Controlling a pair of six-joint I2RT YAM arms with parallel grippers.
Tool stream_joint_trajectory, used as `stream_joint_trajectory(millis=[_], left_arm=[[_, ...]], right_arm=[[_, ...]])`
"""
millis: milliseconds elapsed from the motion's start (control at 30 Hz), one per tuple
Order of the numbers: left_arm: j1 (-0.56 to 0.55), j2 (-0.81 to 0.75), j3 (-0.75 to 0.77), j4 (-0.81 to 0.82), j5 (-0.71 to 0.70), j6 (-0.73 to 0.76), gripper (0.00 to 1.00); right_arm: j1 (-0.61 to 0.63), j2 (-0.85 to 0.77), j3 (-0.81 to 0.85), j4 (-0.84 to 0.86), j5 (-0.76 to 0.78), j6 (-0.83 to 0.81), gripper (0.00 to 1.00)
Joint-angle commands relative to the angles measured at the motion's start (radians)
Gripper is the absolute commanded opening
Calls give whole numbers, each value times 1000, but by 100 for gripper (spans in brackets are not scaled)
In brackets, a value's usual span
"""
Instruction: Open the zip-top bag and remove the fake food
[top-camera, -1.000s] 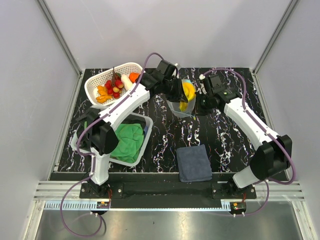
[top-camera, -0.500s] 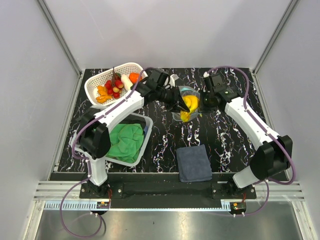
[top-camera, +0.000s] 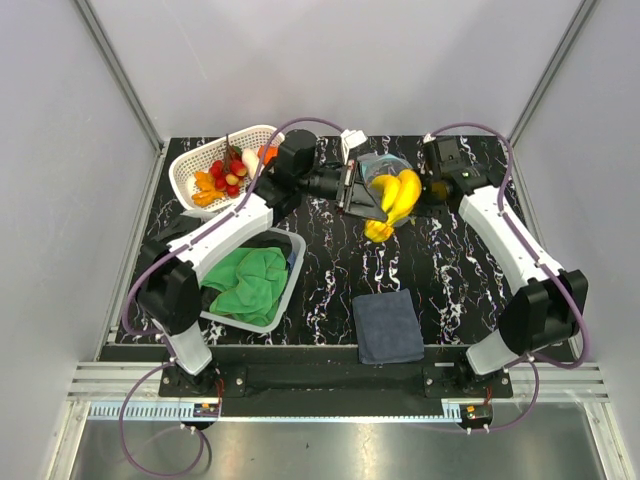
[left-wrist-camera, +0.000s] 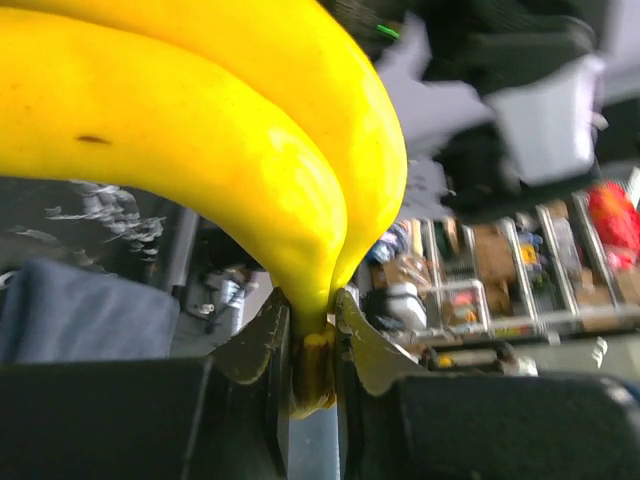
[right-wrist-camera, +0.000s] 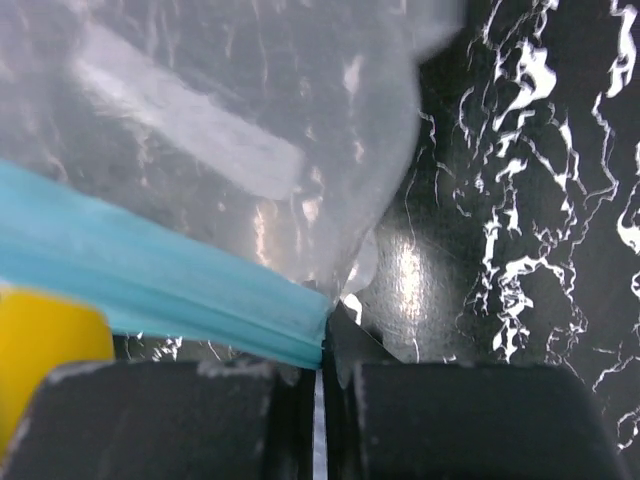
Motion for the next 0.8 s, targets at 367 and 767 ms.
stream_joint_trajectory(millis=[367,767], left_arm=[[137,-53,16,617,90,-243,0],[500,93,178,-281,-543,315,0]], right_arm=[[-55,75,142,-129,273,15,0],[-57,-3,22,-113,199,-2,40]])
